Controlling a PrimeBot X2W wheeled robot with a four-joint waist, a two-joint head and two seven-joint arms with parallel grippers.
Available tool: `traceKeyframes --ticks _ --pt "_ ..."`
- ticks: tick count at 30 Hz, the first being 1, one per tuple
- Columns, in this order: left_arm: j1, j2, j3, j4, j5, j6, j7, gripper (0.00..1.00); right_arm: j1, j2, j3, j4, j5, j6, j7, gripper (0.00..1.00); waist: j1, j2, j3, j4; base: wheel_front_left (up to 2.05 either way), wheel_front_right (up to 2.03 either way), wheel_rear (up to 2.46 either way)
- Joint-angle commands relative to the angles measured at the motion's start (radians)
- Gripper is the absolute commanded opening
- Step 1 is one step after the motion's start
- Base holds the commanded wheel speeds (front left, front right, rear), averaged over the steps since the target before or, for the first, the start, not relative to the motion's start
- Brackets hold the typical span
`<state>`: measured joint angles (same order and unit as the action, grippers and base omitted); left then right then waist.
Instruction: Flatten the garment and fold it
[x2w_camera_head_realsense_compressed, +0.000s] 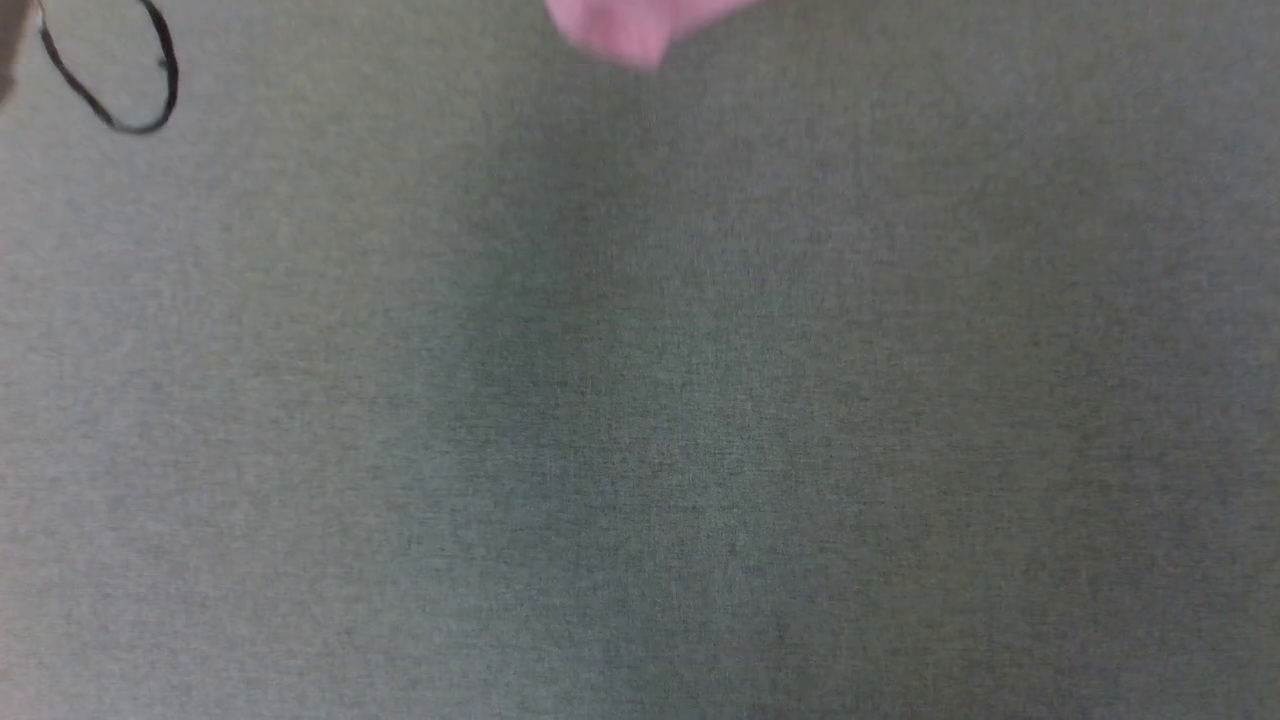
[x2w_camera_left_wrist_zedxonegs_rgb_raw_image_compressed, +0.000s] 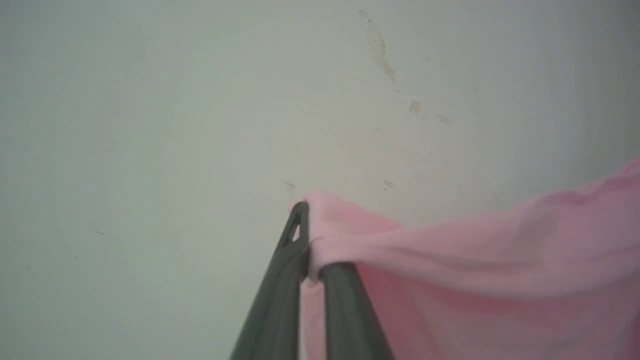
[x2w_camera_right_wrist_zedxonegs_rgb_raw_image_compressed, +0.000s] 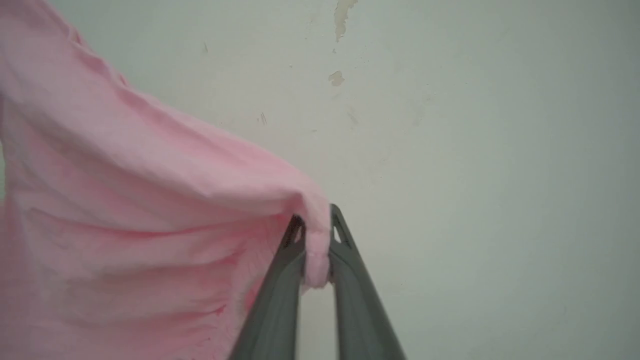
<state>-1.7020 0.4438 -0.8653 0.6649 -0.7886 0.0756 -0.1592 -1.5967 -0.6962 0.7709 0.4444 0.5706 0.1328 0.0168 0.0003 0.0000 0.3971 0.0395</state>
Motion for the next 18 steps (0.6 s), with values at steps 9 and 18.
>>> traceKeyframes --ticks 9,18 --pt "-0.059 -0.005 0.043 0.056 0.009 0.006 -0.069 0.0 -0.127 0.032 0.028 0.095 -0.047 -0.002 -0.061 0.0 -0.0003 0.0 0.178 -0.01 0.0 0.0 0.0" --pt "0.289 0.046 0.105 -0.016 0.027 0.021 -0.102 0.0 0.155 0.061 0.191 0.126 0.002 -0.002 -0.186 0.0 -0.0003 0.0 0.085 -0.036 0.0 0.0 0.0"
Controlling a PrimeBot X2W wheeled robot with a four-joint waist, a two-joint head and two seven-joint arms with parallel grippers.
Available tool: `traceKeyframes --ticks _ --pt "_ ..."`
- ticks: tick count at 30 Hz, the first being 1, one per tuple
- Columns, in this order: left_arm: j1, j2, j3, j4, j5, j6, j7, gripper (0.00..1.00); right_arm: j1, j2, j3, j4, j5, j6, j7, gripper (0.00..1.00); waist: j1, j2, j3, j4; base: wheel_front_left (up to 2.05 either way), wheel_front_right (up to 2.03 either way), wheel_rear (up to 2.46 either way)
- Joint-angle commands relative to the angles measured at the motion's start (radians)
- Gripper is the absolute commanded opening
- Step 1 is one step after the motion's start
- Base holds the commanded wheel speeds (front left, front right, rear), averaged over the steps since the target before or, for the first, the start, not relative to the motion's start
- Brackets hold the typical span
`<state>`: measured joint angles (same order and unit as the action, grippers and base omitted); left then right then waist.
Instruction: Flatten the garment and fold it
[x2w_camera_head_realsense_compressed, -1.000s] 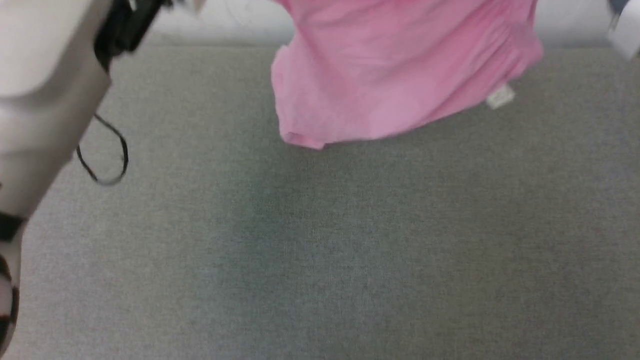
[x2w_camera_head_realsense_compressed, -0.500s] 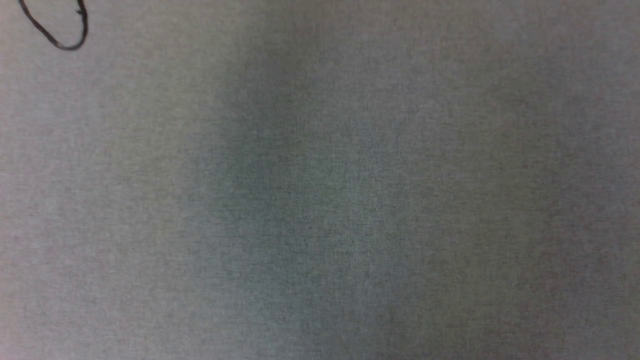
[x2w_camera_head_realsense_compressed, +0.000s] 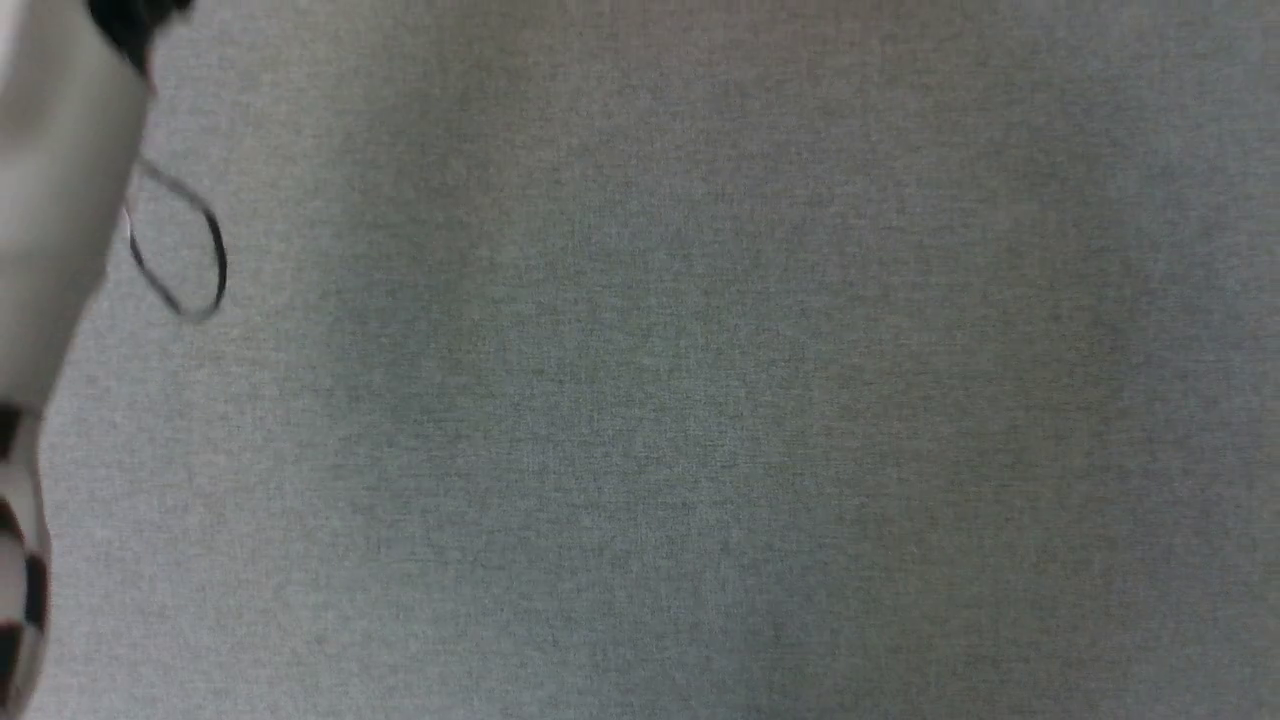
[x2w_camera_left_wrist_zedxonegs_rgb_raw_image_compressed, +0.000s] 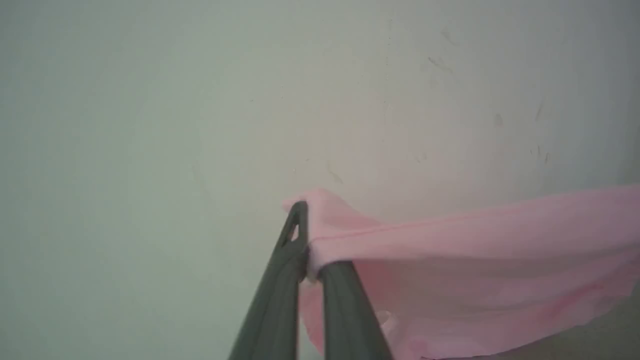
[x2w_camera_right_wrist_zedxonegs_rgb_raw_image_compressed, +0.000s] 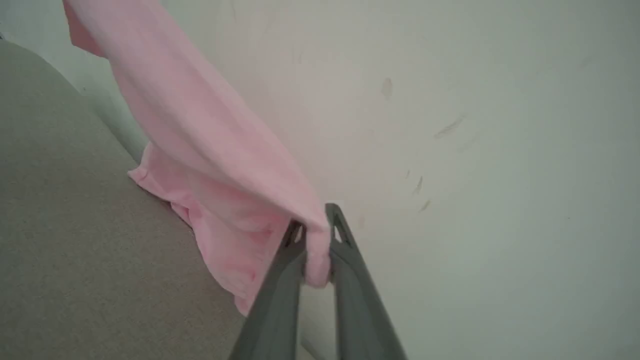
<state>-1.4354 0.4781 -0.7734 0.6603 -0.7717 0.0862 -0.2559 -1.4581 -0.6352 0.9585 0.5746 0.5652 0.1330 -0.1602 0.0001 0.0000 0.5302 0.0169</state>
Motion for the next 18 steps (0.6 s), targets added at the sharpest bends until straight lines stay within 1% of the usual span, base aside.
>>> traceKeyframes --ticks 1,4,10,12,16,18 --pt "0.023 0.012 0.013 -0.011 0.01 0.01 -0.005 0.0 0.016 0.0 0.003 -0.004 0.007 -0.002 -0.009 0.0 -0.0001 0.0 -0.048 -0.013 0.0 0.0 0.0" --pt "0.206 0.038 0.061 -0.1 0.039 0.034 -0.005 0.0 0.138 -0.006 0.057 -0.034 0.042 -0.002 -0.04 0.0 -0.0001 0.0 -0.104 -0.016 0.0 0.0 0.0" --pt "0.633 0.096 0.147 -0.272 0.066 0.096 -0.006 0.0 0.379 -0.016 0.171 -0.123 0.094 -0.002 -0.063 0.0 -0.0001 0.0 -0.219 -0.033 0.0 0.0 0.0" --pt "0.769 0.109 0.157 -0.313 0.064 0.105 -0.006 0.0 0.445 -0.036 0.2 -0.157 0.112 -0.002 -0.063 0.0 -0.0001 0.0 -0.255 -0.033 0.0 0.0 0.0" --pt "1.005 0.123 0.178 -0.391 0.061 0.145 -0.006 0.0 0.577 -0.092 0.238 -0.217 0.14 -0.002 -0.056 0.0 -0.0001 0.0 -0.326 -0.032 0.0 0.0 0.0" --pt "1.107 0.135 0.172 -0.425 0.062 0.16 -0.006 0.0 0.645 -0.121 0.251 -0.249 0.148 -0.002 -0.046 0.0 -0.0001 0.0 -0.359 -0.029 0.0 0.0 0.0"
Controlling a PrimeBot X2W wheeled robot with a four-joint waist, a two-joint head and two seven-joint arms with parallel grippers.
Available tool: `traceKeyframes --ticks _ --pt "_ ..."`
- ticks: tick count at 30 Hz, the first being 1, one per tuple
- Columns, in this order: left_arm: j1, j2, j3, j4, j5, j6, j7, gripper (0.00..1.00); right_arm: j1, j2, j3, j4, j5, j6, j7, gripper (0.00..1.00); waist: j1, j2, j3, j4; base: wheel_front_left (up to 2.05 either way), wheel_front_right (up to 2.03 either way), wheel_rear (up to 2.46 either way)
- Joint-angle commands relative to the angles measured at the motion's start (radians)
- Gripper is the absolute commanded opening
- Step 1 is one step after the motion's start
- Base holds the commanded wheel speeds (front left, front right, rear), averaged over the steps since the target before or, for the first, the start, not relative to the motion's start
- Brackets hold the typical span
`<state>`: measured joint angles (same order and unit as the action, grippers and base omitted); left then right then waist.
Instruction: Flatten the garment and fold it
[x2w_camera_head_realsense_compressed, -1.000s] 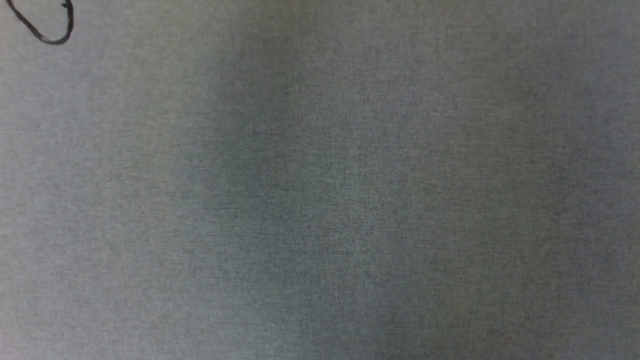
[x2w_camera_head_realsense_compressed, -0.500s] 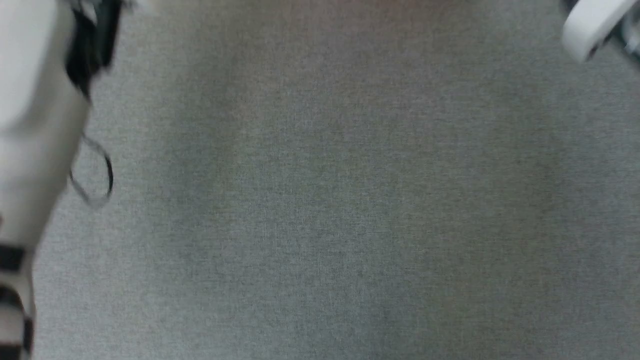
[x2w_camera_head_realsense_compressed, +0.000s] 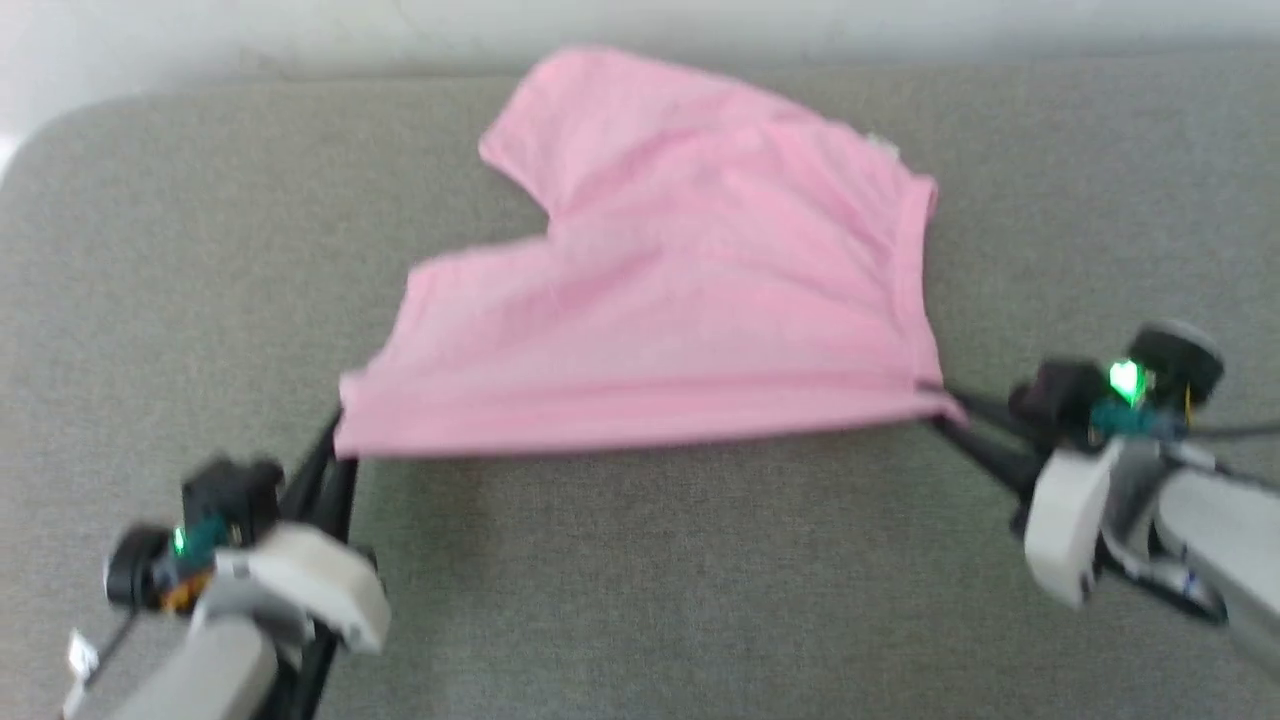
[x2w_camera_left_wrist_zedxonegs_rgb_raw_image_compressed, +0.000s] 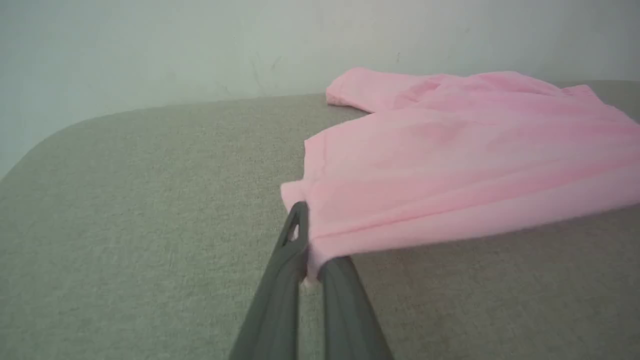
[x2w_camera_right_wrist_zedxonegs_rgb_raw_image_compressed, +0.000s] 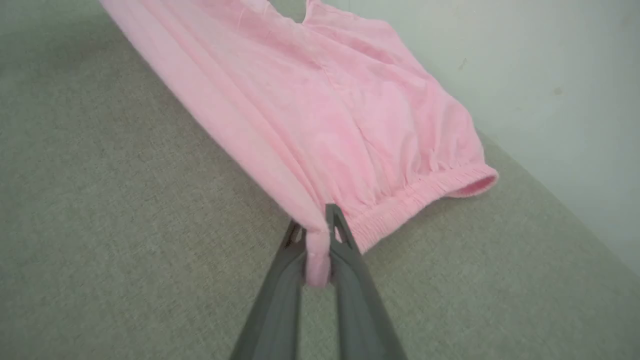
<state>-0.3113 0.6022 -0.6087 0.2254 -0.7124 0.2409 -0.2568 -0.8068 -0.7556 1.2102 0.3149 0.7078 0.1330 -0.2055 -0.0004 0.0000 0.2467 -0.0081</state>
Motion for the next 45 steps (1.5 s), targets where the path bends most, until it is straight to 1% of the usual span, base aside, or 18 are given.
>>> traceKeyframes --ticks 1,4,7,11,14,18,22,25,28,31,36,39,45 --pt "0.028 0.017 0.007 -0.007 0.0 0.016 -0.005 0.0 0.029 -0.015 0.002 -0.005 0.01 -0.002 0.003 0.0 0.0004 0.0 -0.092 -0.002 0.0 0.0 0.0" --pt "0.155 0.032 0.004 -0.055 -0.021 0.045 -0.005 0.0 0.14 -0.047 0.007 -0.058 0.017 -0.002 0.02 0.0 0.0004 0.0 -0.137 0.004 0.0 0.0 0.0" --pt "0.267 0.053 0.024 -0.105 -0.039 0.086 -0.005 0.0 0.25 -0.067 -0.009 -0.117 0.025 -0.002 0.045 0.0 0.0004 0.0 -0.167 0.006 0.0 0.0 0.0" --pt "0.381 0.07 0.042 -0.162 -0.065 0.123 -0.005 0.0 0.384 -0.09 -0.063 -0.194 0.015 -0.002 0.074 0.0 0.0004 0.0 -0.183 0.018 0.0 0.0 0.0" --pt "0.416 0.081 0.047 -0.199 -0.065 0.137 -0.005 0.0 0.475 -0.093 -0.135 -0.242 0.002 -0.002 0.092 0.0 0.0004 0.0 -0.18 0.032 0.0 0.0 0.0" --pt "0.379 0.1 0.048 -0.226 -0.037 0.135 -0.001 0.0 0.546 -0.075 -0.257 -0.293 -0.039 -0.002 0.115 0.0 0.0004 0.0 -0.162 0.036 0.0 0.0 0.0" --pt "0.25 0.106 0.043 -0.23 0.0 0.097 0.018 0.0 0.561 -0.042 -0.392 -0.321 -0.08 -0.002 0.153 0.0 0.0004 0.0 -0.123 0.025 0.0 0.0 0.0" --pt "0.107 0.1 0.019 -0.218 0.048 0.054 0.057 0.0 0.554 -0.02 -0.482 -0.341 -0.104 -0.002 0.189 0.0 0.0004 0.0 -0.074 0.011 0.0 0.0 0.0" --pt "-0.049 0.085 0.003 -0.165 0.088 0.0 0.085 0.0 0.541 -0.002 -0.555 -0.36 -0.129 -0.002 0.215 0.0 0.0004 0.0 -0.021 -0.008 0.0 0.0 0.0" --pt "-0.199 0.043 -0.009 -0.097 0.105 -0.054 0.108 0.0 0.523 0.02 -0.611 -0.369 -0.141 -0.002 0.236 0.0 0.0004 0.0 0.03 -0.028 0.0 0.0 0.0" --pt "-0.414 -0.016 -0.038 0.041 0.128 -0.139 0.162 0.0 0.456 0.061 -0.657 -0.366 -0.16 -0.002 0.268 0.0 0.0004 0.0 0.123 -0.071 0.0 0.0 0.0" --pt "-0.526 -0.054 -0.065 0.139 0.141 -0.193 0.197 0.0 0.406 0.074 -0.665 -0.346 -0.175 -0.002 0.282 0.0 0.0004 0.0 0.175 -0.089 0.0 0.0 0.0" --pt "-0.704 -0.124 -0.098 0.371 0.161 -0.265 0.233 0.0 0.297 0.093 -0.643 -0.281 -0.188 -0.002 0.304 0.0 0.0004 0.0 0.261 -0.127 0.0 0.0 0.0"
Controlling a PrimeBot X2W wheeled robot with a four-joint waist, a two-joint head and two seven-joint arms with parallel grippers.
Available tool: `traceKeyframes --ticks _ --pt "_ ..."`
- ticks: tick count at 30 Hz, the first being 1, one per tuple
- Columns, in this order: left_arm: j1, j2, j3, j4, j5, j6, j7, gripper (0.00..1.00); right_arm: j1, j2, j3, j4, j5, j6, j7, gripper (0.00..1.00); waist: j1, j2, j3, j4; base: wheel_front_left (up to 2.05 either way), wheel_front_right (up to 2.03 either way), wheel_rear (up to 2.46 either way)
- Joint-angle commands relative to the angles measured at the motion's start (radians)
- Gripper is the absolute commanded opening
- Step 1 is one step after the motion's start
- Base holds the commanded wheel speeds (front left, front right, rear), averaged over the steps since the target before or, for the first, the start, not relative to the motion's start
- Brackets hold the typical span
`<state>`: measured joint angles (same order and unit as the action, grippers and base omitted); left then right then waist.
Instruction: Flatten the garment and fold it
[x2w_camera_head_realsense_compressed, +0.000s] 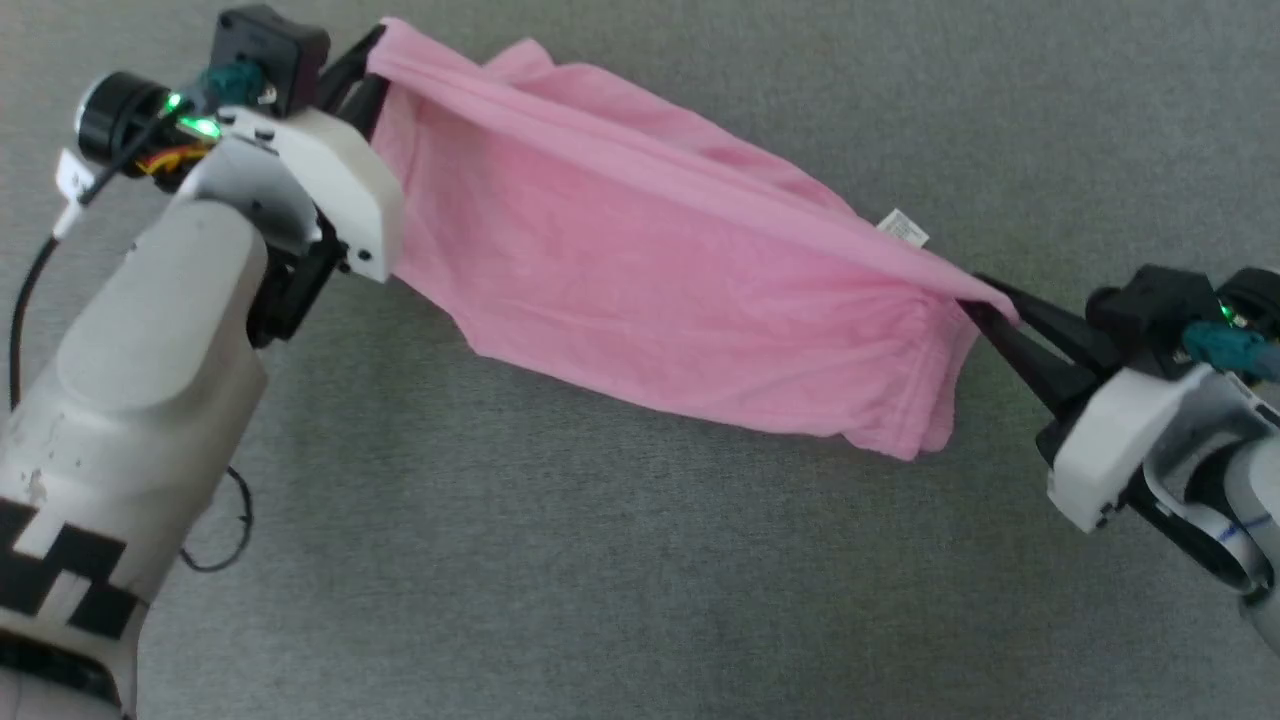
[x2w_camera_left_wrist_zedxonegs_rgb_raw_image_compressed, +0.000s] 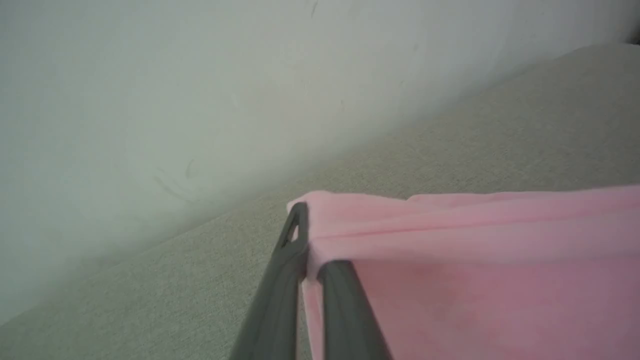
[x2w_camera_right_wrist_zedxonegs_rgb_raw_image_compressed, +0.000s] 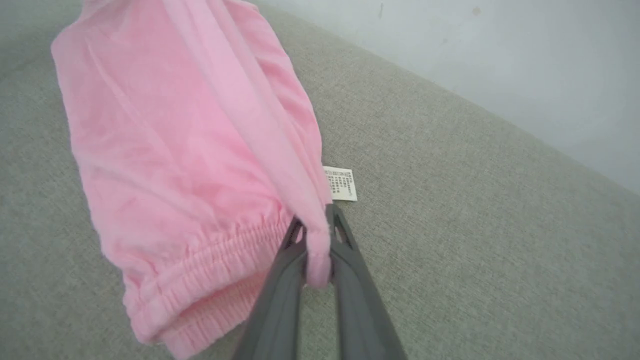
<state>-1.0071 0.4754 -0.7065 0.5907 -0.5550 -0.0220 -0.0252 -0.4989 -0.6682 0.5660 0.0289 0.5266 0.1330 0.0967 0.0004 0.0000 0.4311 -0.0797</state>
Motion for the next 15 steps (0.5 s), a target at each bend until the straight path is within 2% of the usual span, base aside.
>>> traceKeyframes --ticks 1,5,10,11,12,13,14,15 --pt "-0.03 -0.005 -0.01 0.047 0.012 -0.013 0.002 0.0 -0.027 0.01 0.008 0.019 -0.007 -0.002 0.005 0.0 -0.0004 0.0 0.085 -0.062 0.0 0.0 0.0" --pt "-0.086 -0.034 -0.056 0.18 0.047 -0.052 -0.01 0.0 -0.075 0.027 0.051 0.067 -0.006 -0.002 0.013 0.0 -0.0004 0.0 0.105 -0.082 0.0 0.0 0.0" --pt "-0.109 -0.062 -0.08 0.308 0.047 -0.08 -0.04 0.0 -0.094 0.042 0.068 0.095 0.006 -0.002 -0.015 0.0 -0.0004 0.0 0.101 -0.09 0.0 0.0 0.0" --pt "-0.112 -0.066 -0.086 0.326 0.048 -0.084 -0.051 0.0 -0.093 0.043 0.069 0.096 0.008 -0.002 -0.023 0.18 -0.0004 0.0 0.095 -0.088 0.0 0.0 0.0" --pt "-0.117 -0.069 -0.091 0.341 0.05 -0.087 -0.064 0.0 -0.092 0.042 0.068 0.094 0.011 -0.002 -0.029 0.25 -0.0004 0.0 0.088 -0.085 0.0 0.0 0.0" --pt "-0.122 -0.071 -0.095 0.356 0.05 -0.091 -0.075 0.0 -0.09 0.041 0.064 0.091 0.012 -0.002 -0.036 0.45 -0.0004 0.0 0.08 -0.082 0.0 0.0 0.0" --pt "-0.127 -0.075 -0.099 0.37 0.05 -0.093 -0.084 0.25 -0.087 0.039 0.058 0.088 0.011 -0.002 -0.045 1.0 -0.0004 0.0 0.071 -0.077 0.0 0.0 0.0" --pt "-0.133 -0.081 -0.105 0.379 0.053 -0.095 -0.095 0.96 -0.084 0.038 0.049 0.083 0.006 -0.002 -0.054 1.0 -0.0004 0.0 0.059 -0.071 0.0 0.0 0.0"
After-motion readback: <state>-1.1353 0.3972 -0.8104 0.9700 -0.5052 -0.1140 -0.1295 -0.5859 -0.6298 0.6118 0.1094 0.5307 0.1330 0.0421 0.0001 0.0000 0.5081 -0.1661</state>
